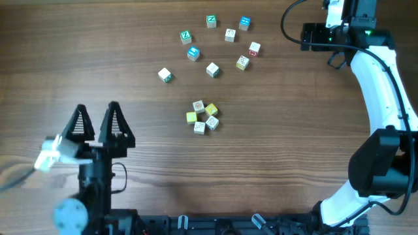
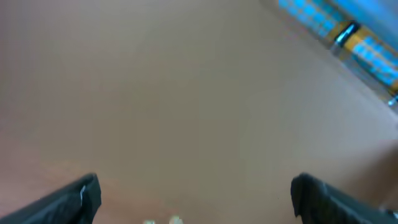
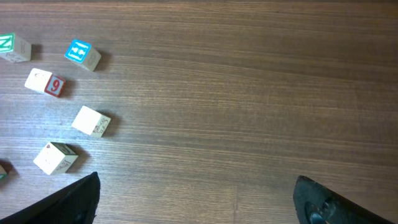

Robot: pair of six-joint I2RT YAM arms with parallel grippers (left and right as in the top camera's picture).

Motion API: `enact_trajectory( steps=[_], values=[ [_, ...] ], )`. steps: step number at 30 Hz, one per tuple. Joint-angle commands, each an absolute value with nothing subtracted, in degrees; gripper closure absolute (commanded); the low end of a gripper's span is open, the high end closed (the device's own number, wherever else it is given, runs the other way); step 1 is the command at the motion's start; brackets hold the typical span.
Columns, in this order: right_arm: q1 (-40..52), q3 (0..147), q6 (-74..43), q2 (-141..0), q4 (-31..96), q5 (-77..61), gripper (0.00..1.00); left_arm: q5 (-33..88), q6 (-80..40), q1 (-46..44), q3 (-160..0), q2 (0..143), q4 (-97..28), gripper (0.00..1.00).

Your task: Form a circle

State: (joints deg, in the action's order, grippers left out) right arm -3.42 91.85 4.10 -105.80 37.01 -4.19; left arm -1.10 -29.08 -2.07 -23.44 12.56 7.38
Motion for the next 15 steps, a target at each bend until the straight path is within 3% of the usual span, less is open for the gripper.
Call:
enact_trajectory(
  steps=[1, 9, 15],
  values=[
    [-3.29, 91.26, 3.42, -106.72, 36.88, -3.81, 0.0, -0.03, -28.97, -1.63, -13.28, 7.49, 17.19, 0.0],
    [-3.29, 91.26, 3.42, -106.72, 36.88, -3.81, 0.0, -0.47, -28.8, -1.48, -5.06, 0.19, 17.32, 0.0],
    [-3.29, 91.26, 3.42, -106.72, 36.88, -3.81, 0.0, -1.17, -28.77, -1.48, -4.75, 0.19, -6.57, 0.0]
  ],
)
